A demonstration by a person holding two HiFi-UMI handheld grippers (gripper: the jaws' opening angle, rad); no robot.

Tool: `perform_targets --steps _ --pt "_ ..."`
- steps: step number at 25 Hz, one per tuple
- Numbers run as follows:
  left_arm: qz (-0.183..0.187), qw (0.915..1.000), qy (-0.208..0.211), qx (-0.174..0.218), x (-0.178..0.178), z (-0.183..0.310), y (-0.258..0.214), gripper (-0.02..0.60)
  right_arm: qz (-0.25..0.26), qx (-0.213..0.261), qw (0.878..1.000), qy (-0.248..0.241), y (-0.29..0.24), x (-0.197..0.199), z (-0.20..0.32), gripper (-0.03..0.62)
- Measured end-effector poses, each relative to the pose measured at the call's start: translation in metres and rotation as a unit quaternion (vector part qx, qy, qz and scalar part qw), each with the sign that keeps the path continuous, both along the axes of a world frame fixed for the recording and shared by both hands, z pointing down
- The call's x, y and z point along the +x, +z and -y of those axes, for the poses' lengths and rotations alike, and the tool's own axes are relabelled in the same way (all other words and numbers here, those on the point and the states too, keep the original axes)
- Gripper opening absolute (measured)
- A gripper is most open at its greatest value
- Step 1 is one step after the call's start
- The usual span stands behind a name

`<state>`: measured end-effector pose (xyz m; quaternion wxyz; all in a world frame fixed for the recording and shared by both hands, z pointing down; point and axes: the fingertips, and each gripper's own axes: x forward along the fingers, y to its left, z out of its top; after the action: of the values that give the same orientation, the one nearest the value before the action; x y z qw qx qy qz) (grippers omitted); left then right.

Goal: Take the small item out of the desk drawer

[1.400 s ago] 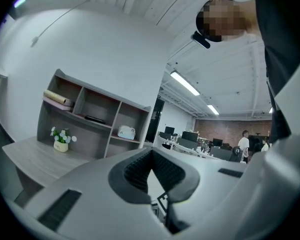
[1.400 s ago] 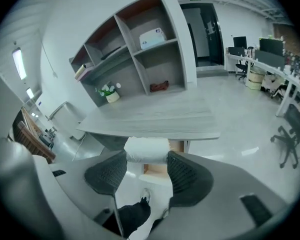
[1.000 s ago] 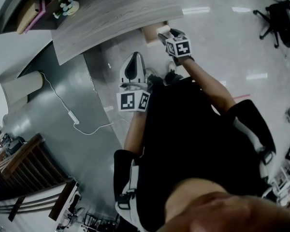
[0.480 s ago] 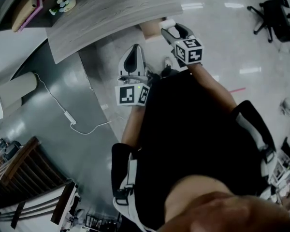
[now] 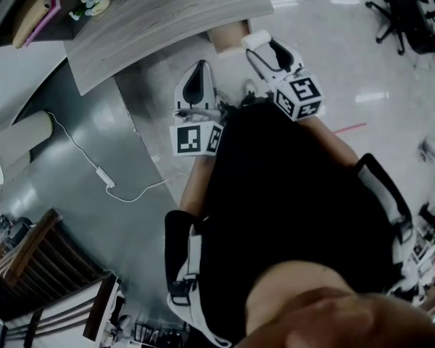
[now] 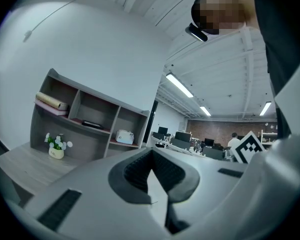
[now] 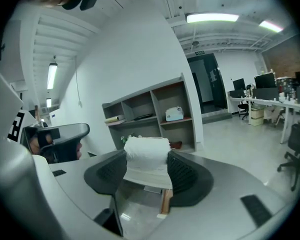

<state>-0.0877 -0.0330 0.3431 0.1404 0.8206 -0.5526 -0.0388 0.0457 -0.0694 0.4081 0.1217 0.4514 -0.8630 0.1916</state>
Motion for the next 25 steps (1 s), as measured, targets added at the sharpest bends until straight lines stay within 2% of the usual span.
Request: perform_targets --steps 8,25 --pt "-0.003 1.0 0.009 0.001 -0.003 -0.002 0.003 -0.003 0.005 0.03 1.0 -0.001 -0.022 -0.007 -0.012 0.255" --pt "0.003 0.9997 0.023 0.001 -0.009 -0.001 0.007 -0.003 -0.005 0.028 1.0 0.002 -0.018 -0.017 -0.015 0.255"
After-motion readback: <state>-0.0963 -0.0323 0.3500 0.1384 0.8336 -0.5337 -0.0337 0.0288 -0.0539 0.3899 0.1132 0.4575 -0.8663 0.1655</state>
